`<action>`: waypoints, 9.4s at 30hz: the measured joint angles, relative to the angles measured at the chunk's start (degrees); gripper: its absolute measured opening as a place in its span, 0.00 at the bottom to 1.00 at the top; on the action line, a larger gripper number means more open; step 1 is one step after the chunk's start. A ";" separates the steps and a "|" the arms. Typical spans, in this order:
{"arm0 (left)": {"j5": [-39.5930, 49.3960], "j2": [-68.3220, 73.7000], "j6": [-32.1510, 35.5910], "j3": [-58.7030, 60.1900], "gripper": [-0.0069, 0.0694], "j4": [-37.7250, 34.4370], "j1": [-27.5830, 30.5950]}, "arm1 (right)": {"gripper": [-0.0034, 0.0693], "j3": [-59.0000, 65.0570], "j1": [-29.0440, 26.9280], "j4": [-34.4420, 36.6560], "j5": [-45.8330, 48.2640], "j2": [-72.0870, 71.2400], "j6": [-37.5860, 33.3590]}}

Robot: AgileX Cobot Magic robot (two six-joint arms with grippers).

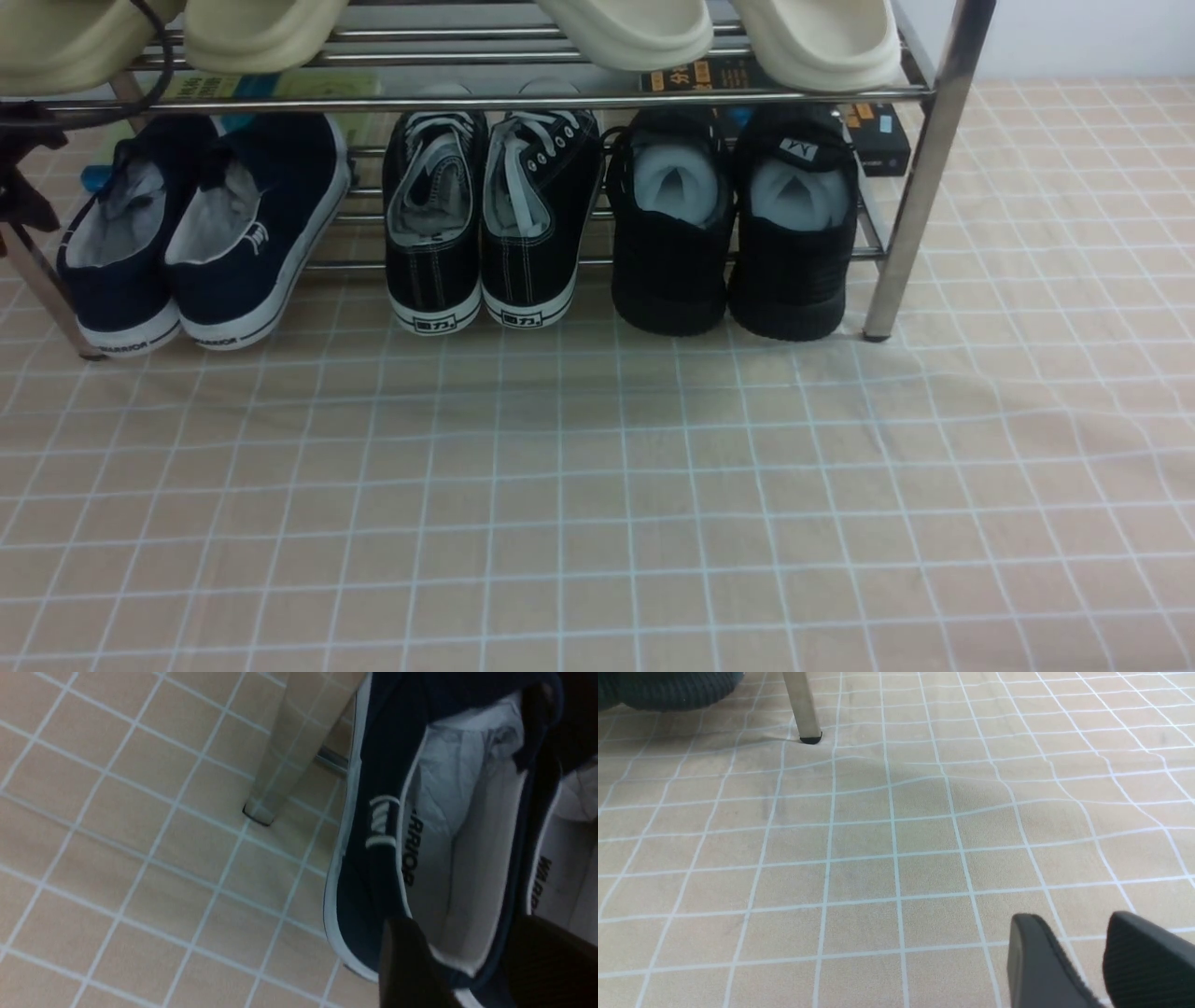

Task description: Take the shoes off the shelf from the light coffee tablecloth by hand.

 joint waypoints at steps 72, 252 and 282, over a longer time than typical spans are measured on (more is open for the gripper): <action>-0.57 -16.04 -12.46 31.61 0.15 11.28 -0.15 | 0.38 0.00 0.00 0.00 0.00 0.00 0.00; -17.44 -89.78 1.90 76.50 0.10 15.50 -16.10 | 0.38 0.00 0.00 0.00 0.00 0.00 0.00; -18.17 -94.30 -2.39 79.82 0.12 18.96 -16.10 | 0.38 0.00 0.00 0.00 0.00 0.00 0.00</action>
